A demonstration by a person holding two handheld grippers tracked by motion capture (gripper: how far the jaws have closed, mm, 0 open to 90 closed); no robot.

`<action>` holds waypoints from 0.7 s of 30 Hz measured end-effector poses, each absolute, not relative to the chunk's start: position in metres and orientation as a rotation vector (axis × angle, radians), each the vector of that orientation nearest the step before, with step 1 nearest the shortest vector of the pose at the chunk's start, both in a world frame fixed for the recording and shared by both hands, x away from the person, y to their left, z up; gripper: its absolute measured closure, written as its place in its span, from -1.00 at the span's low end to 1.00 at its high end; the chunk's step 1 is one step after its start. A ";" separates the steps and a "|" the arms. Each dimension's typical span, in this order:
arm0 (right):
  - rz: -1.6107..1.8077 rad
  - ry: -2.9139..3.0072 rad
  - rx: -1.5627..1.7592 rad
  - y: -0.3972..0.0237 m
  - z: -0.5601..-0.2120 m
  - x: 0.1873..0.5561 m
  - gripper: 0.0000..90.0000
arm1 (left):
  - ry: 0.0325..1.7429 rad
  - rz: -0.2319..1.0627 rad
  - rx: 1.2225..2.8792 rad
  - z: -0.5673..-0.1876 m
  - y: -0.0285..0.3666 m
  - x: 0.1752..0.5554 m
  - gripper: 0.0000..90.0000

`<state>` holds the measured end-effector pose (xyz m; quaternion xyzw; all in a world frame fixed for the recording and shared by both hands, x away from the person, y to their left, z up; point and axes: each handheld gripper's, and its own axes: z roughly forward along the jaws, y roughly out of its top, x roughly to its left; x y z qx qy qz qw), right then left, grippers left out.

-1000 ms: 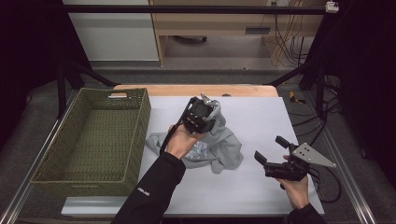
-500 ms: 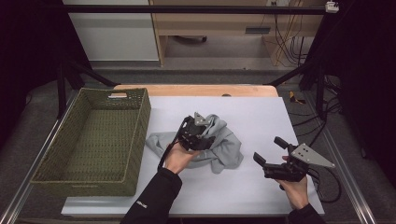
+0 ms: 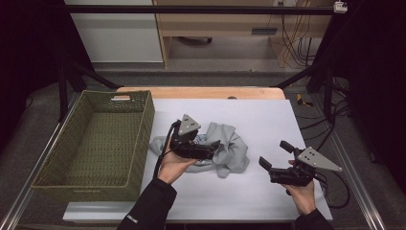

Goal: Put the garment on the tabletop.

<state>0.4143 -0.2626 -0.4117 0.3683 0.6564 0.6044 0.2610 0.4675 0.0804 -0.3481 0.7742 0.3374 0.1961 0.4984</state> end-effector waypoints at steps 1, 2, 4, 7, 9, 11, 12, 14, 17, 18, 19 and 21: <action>1.633 1.778 1.004 -0.263 -0.412 0.414 -0.99 | 0.816 0.480 1.857 -0.349 0.085 0.466 -0.87; 1.633 1.778 1.004 -0.263 -0.412 0.414 -0.99 | 0.814 0.491 1.842 -0.349 0.089 0.463 -0.87; 1.637 1.775 1.003 -0.262 -0.412 0.414 -0.99 | 0.804 0.513 1.808 -0.352 0.097 0.458 -0.88; 1.638 1.786 0.993 -0.263 -0.412 0.414 -0.99 | 0.803 0.524 1.793 -0.358 0.106 0.451 -0.88; 1.640 1.783 1.002 -0.262 -0.412 0.414 -0.99 | 0.801 0.526 1.784 -0.363 0.111 0.446 -0.88; 1.637 1.788 0.996 -0.262 -0.412 0.414 -0.99 | 0.800 0.522 1.771 -0.369 0.115 0.441 -0.88; 1.632 1.794 0.994 -0.262 -0.412 0.414 -0.99 | 0.802 0.521 1.761 -0.371 0.117 0.438 -0.88; 1.639 1.794 0.997 -0.262 -0.413 0.414 -0.99 | 0.801 0.531 1.753 -0.376 0.121 0.433 -0.88; 1.640 1.802 1.000 -0.262 -0.415 0.414 -0.99 | 0.804 0.532 1.733 -0.383 0.126 0.426 -0.89; 1.642 1.802 1.005 -0.263 -0.416 0.414 -0.99 | 0.798 0.536 1.724 -0.385 0.127 0.423 -0.89; 1.642 1.802 1.005 -0.263 -0.416 0.414 -0.99 | 0.796 0.539 1.711 -0.387 0.129 0.420 -0.89; 1.638 1.804 1.003 -0.264 -0.417 0.415 -0.99 | 0.792 0.534 1.695 -0.389 0.133 0.416 -0.89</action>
